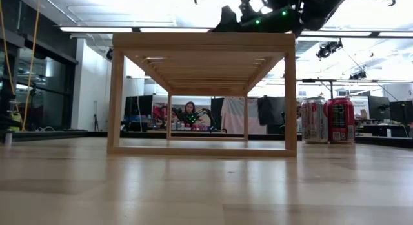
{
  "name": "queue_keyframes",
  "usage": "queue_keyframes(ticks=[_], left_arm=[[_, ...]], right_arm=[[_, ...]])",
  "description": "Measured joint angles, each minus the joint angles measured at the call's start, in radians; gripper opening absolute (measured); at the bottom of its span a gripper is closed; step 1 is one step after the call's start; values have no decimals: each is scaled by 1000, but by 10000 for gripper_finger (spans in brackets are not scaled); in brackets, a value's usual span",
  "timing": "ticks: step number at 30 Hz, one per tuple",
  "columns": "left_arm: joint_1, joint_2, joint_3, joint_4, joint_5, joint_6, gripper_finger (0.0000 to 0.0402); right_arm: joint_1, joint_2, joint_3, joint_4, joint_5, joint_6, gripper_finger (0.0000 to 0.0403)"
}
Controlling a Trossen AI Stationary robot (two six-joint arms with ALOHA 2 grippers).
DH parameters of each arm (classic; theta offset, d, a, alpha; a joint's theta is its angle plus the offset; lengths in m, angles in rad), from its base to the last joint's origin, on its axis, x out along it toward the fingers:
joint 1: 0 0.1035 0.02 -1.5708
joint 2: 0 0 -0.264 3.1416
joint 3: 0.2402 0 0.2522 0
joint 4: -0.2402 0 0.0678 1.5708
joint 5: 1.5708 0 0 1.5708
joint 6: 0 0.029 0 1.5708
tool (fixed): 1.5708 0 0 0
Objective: Place canned beverage on shelf
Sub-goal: Put the top left red soda can on the shelf aligned with the other red soda can
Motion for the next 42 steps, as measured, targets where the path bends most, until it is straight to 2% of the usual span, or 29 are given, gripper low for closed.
queue_keyframes(ticks=[4,14,22,28,42], left_arm=[[0,0,0,-2,0,0,390],[0,0,0,-20,0,0,390],[0,0,0,-25,0,0,390],[0,0,0,-25,0,0,390],[0,0,0,-24,0,0,390]], right_arm=[[0,-7,15,-29,26,0,345],[22,-9,140,-318,105,0,345],[59,-9,197,-409,280,53,345],[79,-9,197,-425,342,133,345],[80,-8,197,-447,325,247,345]])
